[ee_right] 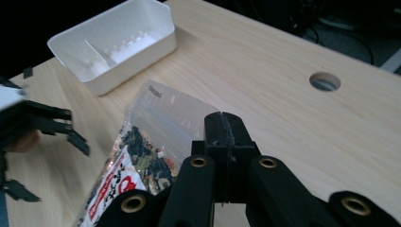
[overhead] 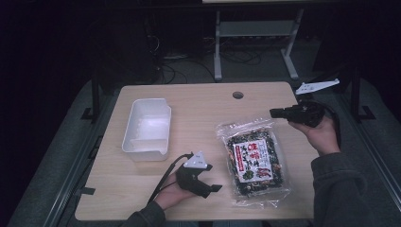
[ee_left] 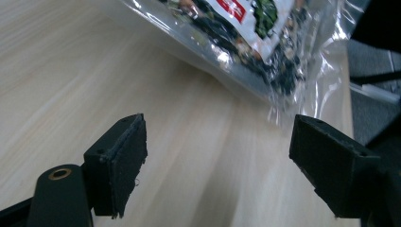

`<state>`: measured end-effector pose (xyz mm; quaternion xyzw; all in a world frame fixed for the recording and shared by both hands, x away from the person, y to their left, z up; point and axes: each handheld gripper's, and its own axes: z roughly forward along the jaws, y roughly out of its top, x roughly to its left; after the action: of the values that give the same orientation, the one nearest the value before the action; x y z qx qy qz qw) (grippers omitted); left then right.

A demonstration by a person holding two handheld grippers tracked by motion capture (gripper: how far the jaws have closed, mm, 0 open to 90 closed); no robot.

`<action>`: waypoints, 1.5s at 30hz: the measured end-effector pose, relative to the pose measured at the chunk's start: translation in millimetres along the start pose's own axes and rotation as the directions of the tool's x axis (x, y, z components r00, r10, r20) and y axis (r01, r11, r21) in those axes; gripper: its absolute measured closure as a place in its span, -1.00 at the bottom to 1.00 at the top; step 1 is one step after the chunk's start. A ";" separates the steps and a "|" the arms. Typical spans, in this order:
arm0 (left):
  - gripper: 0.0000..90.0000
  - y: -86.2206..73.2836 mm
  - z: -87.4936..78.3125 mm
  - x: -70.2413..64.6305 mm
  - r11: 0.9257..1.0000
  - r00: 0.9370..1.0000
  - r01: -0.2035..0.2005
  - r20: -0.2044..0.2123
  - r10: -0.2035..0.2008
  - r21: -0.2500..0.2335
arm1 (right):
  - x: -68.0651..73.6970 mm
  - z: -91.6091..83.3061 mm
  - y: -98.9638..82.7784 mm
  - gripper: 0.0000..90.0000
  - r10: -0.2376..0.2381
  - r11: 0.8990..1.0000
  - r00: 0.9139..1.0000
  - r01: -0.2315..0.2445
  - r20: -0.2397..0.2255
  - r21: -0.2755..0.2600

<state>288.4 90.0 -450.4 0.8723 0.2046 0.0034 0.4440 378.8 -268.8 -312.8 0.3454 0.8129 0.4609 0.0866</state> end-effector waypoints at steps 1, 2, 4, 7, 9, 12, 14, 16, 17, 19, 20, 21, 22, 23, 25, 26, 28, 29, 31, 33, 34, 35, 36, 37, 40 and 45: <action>-0.56 3.5 7.7 3.2 0.999 0.999 0.036 0.024 -0.036 -0.021 | 4.8 -5.1 4.2 0.99 -0.017 1.000 1.000 0.017 -0.001 -0.014; -0.54 3.5 7.7 3.2 0.999 0.999 0.036 0.024 -0.036 -0.021 | 6.2 -6.5 5.3 0.99 -0.019 1.000 1.000 0.019 -0.004 -0.019; -0.48 6.1 17.4 7.5 0.996 0.995 0.078 0.064 -0.076 -0.044 | 8.8 -9.7 7.4 0.99 -0.032 0.999 0.999 0.032 -0.005 -0.031; -0.42 10.5 33.6 10.4 0.992 0.988 0.113 0.108 -0.107 -0.050 | 10.5 -11.9 7.4 0.99 -0.032 0.999 0.999 0.032 -0.011 -0.040; -0.33 12.7 38.1 11.2 0.989 0.982 0.134 0.143 -0.124 -0.063 | 11.8 -13.1 6.3 0.99 -0.035 0.998 0.999 0.035 -0.009 -0.044; -0.01 13.9 40.0 11.9 0.978 0.972 0.174 0.183 -0.151 -0.115 | 14.2 -15.7 2.5 0.99 -0.038 0.997 0.999 0.037 -0.008 -0.065; 0.11 14.3 40.2 12.2 0.977 0.970 0.173 0.195 -0.147 -0.123 | 14.5 -16.5 0.8 0.99 -0.035 0.997 0.999 0.034 -0.008 -0.069; 0.22 15.5 38.7 12.9 0.973 0.962 0.185 0.228 -0.151 -0.136 | 14.7 -20.3 -4.1 0.99 -0.028 0.995 1.000 0.028 -0.002 -0.091; 0.31 16.4 37.2 12.6 0.974 0.961 0.178 0.237 -0.142 -0.139 | 14.2 -21.8 -5.4 0.99 -0.024 0.995 1.000 0.024 -0.003 -0.096; 0.48 18.7 32.6 12.3 0.973 0.960 0.168 0.251 -0.126 -0.157 | 13.6 -24.7 -7.7 0.99 -0.018 0.994 1.000 0.018 0.005 -0.104; 0.59 20.3 29.8 12.6 0.974 0.960 0.161 0.256 -0.117 -0.160 | 13.1 -26.2 -9.0 0.99 -0.015 0.994 1.000 0.015 0.004 -0.109; 0.61 21.9 26.9 12.5 0.976 0.964 0.149 0.243 -0.108 -0.158 | 13.1 -27.9 -10.7 0.99 -0.012 0.993 1.000 0.012 0.005 -0.120; 0.61 21.9 26.9 12.5 0.976 0.964 0.149 0.243 -0.108 -0.158 | 12.9 -29.8 -12.5 0.99 -0.009 0.991 1.000 0.008 -0.004 -0.134; 0.62 24.0 21.4 13.1 0.979 0.969 0.130 0.231 -0.092 -0.156 | 12.9 -31.4 -14.4 0.99 -0.005 0.990 1.000 0.004 -0.008 -0.143; 0.63 25.2 17.2 13.6 0.982 0.972 0.115 0.220 -0.080 -0.150 | 12.9 -33.2 -17.4 0.98 -0.007 0.988 1.000 0.005 -0.012 -0.154; 0.64 26.0 14.1 13.5 0.984 0.975 0.101 0.211 -0.069 -0.144 | 13.1 -33.7 -19.1 0.96 -0.008 0.987 1.000 0.005 -0.016 -0.158; 0.64 26.6 8.8 13.7 0.987 0.979 0.081 0.197 -0.052 -0.140 | 13.7 -33.9 -23.3 0.84 -0.013 0.986 1.000 0.009 -0.022 -0.166; 0.65 26.6 6.0 14.1 0.988 0.981 0.069 0.189 -0.043 -0.135 | 13.6 -33.5 -25.6 0.76 -0.014 0.985 0.999 0.008 -0.034 -0.173; 0.65 26.6 4.1 14.5 0.989 0.982 0.064 0.186 -0.038 -0.133 | 13.5 -32.5 -28.0 0.66 -0.013 0.984 0.999 0.005 -0.046 -0.179; 0.65 26.1 -1.2 16.4 0.990 0.984 0.053 0.174 -0.030 -0.128 | 13.6 -26.4 -35.5 0.30 -0.002 0.986 0.996 -0.013 -0.093 -0.168; 0.65 25.7 -3.2 17.6 0.991 0.985 0.048 0.168 -0.027 -0.125 | 14.3 -23.2 -38.1 0.16 0.000 0.987 0.995 -0.016 -0.099 -0.163; 0.65 24.9 -7.1 19.1 0.992 0.985 0.046 0.168 -0.025 -0.120 | 15.9 -19.8 -41.0 0.03 0.002 0.987 0.995 -0.017 -0.099 -0.157; 0.65 24.5 -8.9 19.4 0.992 0.986 0.040 0.166 -0.019 -0.121 | 17.5 -15.4 -43.9 -0.02 -0.001 0.988 0.994 -0.016 -0.110 -0.151; 0.65 24.0 -10.7 20.0 0.993 0.987 0.033 0.163 -0.014 -0.116 | 18.8 -10.4 -46.3 -0.06 0.001 0.991 0.991 -0.019 -0.136 -0.134; 0.65 22.9 -13.2 21.0 0.993 0.987 0.031 0.162 -0.012 -0.112 | 22.1 0.3 -50.4 -0.18 0.001 0.994 0.985 -0.019 -0.173 -0.104; 0.65 21.3 -20.5 23.5 0.995 0.987 0.011 0.163 0.005 -0.100 | 30.2 27.3 -57.1 -0.33 -0.008 0.998 0.973 -0.005 -0.231 -0.055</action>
<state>313.6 103.2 -425.6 0.8460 0.1685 -0.0582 0.5025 341.3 -249.8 -368.9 0.2863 0.8046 0.5202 0.0014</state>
